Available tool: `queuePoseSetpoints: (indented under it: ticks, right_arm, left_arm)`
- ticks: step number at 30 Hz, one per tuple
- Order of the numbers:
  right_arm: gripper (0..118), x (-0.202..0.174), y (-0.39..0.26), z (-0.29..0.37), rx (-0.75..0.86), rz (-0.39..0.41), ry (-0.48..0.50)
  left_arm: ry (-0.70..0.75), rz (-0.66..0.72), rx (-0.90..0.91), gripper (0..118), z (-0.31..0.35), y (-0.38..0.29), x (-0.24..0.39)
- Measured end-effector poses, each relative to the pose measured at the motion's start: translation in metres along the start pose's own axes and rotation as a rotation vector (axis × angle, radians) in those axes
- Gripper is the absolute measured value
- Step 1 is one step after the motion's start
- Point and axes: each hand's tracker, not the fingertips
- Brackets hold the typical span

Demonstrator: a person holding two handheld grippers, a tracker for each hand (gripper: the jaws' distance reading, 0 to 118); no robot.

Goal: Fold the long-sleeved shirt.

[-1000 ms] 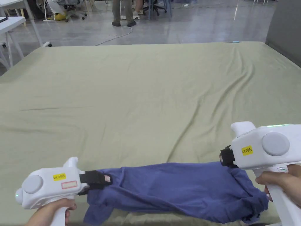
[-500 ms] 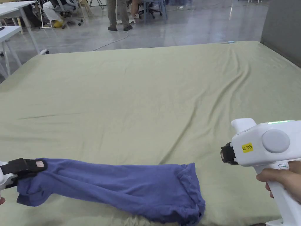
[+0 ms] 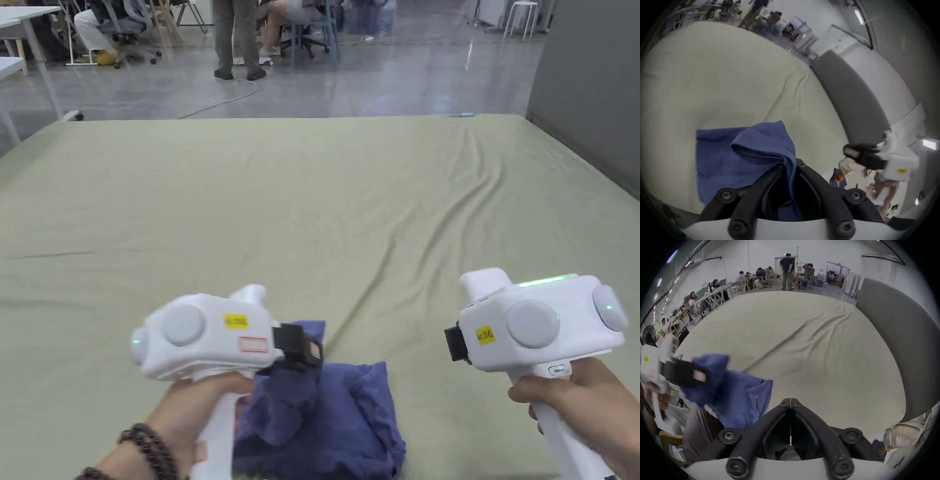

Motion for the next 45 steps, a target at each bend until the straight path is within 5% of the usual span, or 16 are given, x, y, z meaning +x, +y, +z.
queuePoseSetpoints:
  ticks: [3,4,6,7,12,13,14,15,16,19,35,41,45]
  right_arm:
    - [0,0.006,-0.005,0.007,0.005,-0.022,0.012]
    - [0,0.008,-0.007,0.009,0.008,-0.023,0.010]
    - [0,0.012,-0.010,0.013,0.012,-0.023,-0.005]
    - [0,0.014,-0.011,0.015,0.013,-0.019,-0.010]
    - [0,0.023,-0.013,0.017,0.010,-0.017,-0.010]
    - [0,0.024,-0.013,0.017,0.010,-0.020,-0.007]
    - [0,0.024,-0.013,0.016,0.009,-0.022,-0.005]
    - [0,0.024,-0.014,0.016,0.009,-0.023,-0.003]
    - [0,0.024,-0.014,0.015,0.008,-0.025,-0.002]
    - [0,0.023,-0.014,0.011,0.003,-0.024,0.005]
    - [0,0.030,-0.032,0.030,-0.005,-0.030,-0.013]
    - [0,0.033,-0.023,0.040,0.008,-0.045,-0.018]
    - [0,0.007,0.000,0.023,0.021,-0.002,0.132]
  left_arm:
    - [0.013,0.045,-0.074,6,-0.047,-0.008,-0.008]
    - [-0.009,0.072,-0.088,29,-0.055,-0.011,-0.013]
    - [-0.072,0.115,-0.085,101,-0.059,-0.016,-0.016]
    - [-0.100,0.114,-0.080,118,-0.053,-0.016,-0.016]
    - [-0.173,0.050,0.089,117,0.015,-0.001,-0.013]
    - [-0.169,0.052,0.118,105,0.027,0.001,-0.017]
    - [-0.136,0.051,0.153,74,0.039,0.003,-0.016]
    - [-0.080,0.035,0.195,24,0.048,0.002,-0.022]
    - [0.025,-0.008,0.189,0,0.051,0.002,-0.025]
    - [0.308,-0.170,0.146,0,0.036,-0.015,-0.022]
    - [0.243,-0.304,-0.013,0,-0.145,-0.076,0.046]
    - [0.172,-0.253,0.000,0,-0.104,-0.047,0.049]
    - [0.168,-0.267,0.138,0,-0.031,-0.021,0.033]
